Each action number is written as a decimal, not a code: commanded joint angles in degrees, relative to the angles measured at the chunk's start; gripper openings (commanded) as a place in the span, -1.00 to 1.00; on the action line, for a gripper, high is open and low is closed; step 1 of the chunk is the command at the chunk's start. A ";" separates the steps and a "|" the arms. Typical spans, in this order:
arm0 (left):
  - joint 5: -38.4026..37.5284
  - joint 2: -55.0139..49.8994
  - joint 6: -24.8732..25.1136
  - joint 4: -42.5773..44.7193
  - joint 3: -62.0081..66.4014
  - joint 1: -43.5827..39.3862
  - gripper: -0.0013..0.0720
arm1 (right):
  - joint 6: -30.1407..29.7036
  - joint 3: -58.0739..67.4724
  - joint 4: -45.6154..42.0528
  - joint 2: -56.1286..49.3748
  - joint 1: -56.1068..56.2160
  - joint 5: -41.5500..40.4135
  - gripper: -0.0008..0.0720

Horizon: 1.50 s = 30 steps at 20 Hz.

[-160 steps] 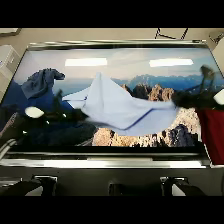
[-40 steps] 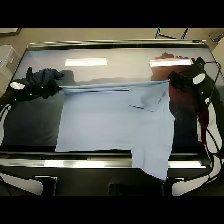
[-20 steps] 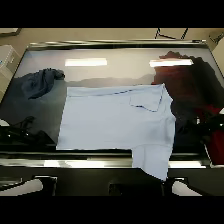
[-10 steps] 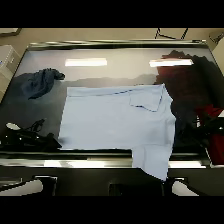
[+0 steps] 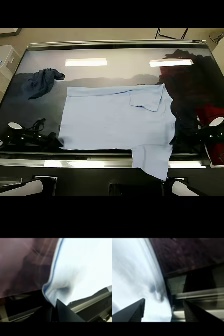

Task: Fold the clothes and pants, and hang the long-sleeved shirts on hangers.

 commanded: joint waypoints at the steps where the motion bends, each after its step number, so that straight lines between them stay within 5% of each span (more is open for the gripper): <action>1: -0.87 0.96 -0.02 -0.37 0.00 -0.07 -0.90 | -1.40 -2.32 3.48 -0.68 -0.04 -4.42 0.36; 3: -0.87 0.98 -0.04 -0.76 0.00 -0.09 -0.90 | -1.75 -3.10 6.40 -2.56 0.00 -4.94 0.21; 6: -1.33 1.05 0.02 -3.28 0.74 -0.09 -0.90 | -4.22 -2.47 12.13 -3.78 0.00 -2.67 -0.87; 12: -0.83 11.52 -0.04 -12.00 24.98 -0.09 -0.91 | -5.16 26.91 13.14 -0.13 0.00 8.00 -0.88; 18: 13.68 22.67 -0.17 -13.66 72.87 0.33 -0.90 | -8.59 79.97 12.31 8.55 0.00 -5.53 -0.88; 21: 17.11 27.54 -1.79 -10.49 83.71 0.33 -0.91 | -8.85 81.15 7.78 20.20 0.00 -16.81 -0.88; 25: 22.77 33.83 -2.10 -8.96 83.69 0.33 -0.91 | -4.28 78.88 4.68 30.18 0.00 -16.17 -0.88; 30: 22.23 34.97 -8.17 -8.15 83.56 0.26 -0.91 | -4.22 78.88 4.59 31.54 0.00 -19.19 -0.88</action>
